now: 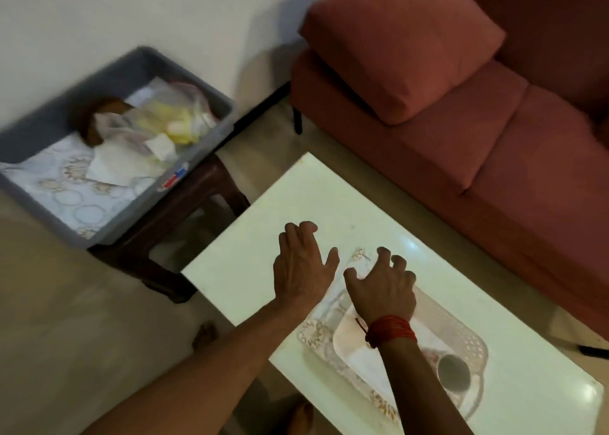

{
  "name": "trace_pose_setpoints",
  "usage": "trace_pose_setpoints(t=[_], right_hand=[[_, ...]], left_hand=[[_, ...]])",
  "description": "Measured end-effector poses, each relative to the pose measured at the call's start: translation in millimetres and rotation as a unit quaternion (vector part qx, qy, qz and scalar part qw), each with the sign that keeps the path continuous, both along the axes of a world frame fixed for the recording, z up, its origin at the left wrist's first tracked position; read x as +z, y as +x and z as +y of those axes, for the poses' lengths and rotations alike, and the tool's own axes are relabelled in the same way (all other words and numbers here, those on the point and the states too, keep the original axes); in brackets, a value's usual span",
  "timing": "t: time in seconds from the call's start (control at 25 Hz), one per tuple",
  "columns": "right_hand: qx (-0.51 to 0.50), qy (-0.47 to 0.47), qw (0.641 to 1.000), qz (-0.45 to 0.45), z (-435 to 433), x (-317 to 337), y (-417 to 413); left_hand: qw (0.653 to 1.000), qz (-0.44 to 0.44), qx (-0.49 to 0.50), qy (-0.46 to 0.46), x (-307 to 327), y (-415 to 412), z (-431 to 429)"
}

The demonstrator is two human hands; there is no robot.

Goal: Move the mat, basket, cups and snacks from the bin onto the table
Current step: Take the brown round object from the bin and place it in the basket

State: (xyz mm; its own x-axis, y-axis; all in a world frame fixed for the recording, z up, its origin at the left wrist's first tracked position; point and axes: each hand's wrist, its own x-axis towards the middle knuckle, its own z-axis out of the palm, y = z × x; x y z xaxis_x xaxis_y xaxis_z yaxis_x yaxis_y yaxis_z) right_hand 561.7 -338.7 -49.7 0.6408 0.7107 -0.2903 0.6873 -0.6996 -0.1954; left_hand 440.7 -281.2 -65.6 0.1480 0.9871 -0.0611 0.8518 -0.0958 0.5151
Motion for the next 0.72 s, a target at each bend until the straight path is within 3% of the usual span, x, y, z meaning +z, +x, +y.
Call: trace_pose_setpoints(t=[0.28, 0.48, 0.72], right_hand=[[0.163, 0.083, 0.982, 0.046, 156, 41, -170], [0.293, 0.104, 0.946, 0.096, 272, 50, -286], [0.411, 0.102, 0.905, 0.042, 424, 24, -377]], left_hand=[[0.987, -0.043, 0.144, 0.061, 44, -171, 134], [0.973, -0.054, 0.217, 0.061, 43, -306, 228], [0.972, -0.034, 0.229, 0.041, 8, -420, 320]])
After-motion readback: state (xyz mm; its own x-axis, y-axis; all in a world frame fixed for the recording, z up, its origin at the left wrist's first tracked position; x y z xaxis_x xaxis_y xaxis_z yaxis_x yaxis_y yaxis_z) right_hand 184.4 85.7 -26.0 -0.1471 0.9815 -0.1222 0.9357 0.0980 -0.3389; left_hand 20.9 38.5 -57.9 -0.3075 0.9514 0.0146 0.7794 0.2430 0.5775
